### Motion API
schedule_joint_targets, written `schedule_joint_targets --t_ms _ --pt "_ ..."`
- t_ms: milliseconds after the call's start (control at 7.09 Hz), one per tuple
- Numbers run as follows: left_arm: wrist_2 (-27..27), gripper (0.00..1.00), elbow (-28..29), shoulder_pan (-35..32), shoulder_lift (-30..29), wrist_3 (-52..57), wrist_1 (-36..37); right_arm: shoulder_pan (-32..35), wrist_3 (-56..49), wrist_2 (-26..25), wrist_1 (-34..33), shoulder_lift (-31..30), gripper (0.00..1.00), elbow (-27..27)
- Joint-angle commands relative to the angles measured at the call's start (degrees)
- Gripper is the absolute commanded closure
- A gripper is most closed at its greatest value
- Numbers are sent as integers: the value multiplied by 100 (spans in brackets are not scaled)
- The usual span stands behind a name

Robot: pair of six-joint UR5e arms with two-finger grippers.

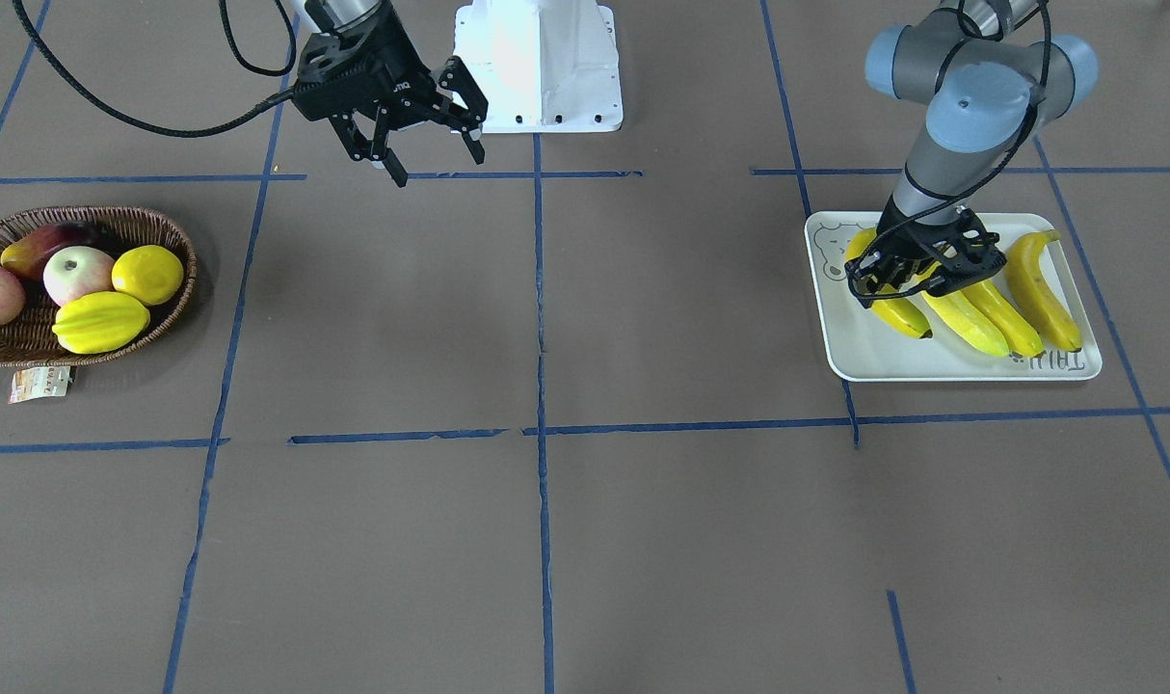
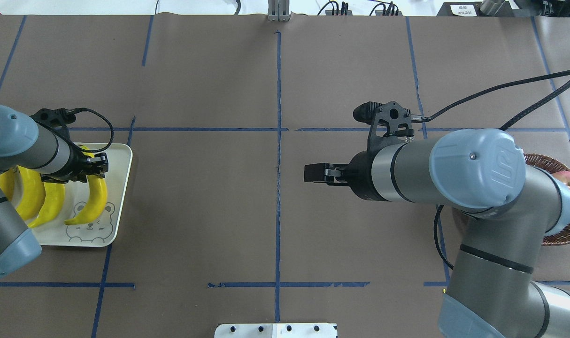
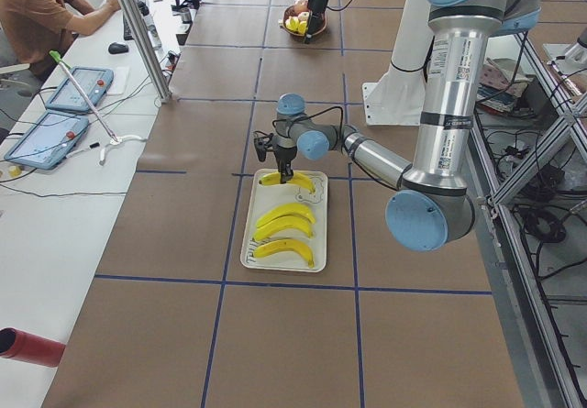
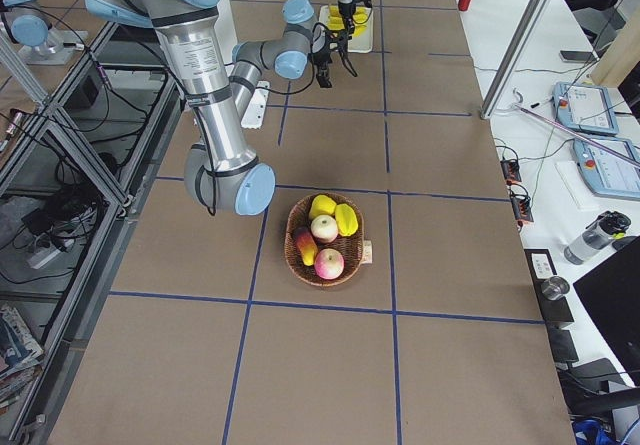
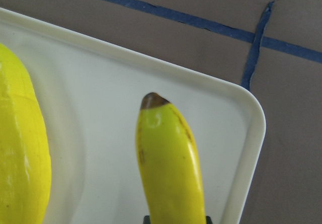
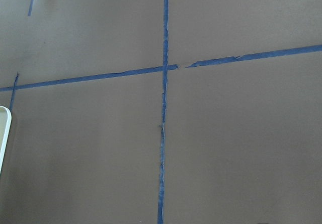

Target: Transfer all bananas from basket to plate

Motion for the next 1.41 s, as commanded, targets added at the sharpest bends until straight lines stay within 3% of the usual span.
schedule_joint_targets --t_ms 0,282,564,988,1270 --pt "-47 0 -105 -277 0 295 209 409 -379 370 -586 -65 0 163" --pt "-308 0 -586 -829 -45 1486 1094 1250 -1805 984 -808 -703 0 243" --pt "-1106 0 -940 -1751 61 2797 1415 2734 -3939 2046 -791 -1661 0 51" --pt "-2012 0 -810 -3095 779 5133 1450 4712 -6735 3637 -756 -1849 0 -1536" --pt "-2627 0 -267 -4001 1158 6433 1441 5454 -8293 3967 -747 -2085 0 -2251"
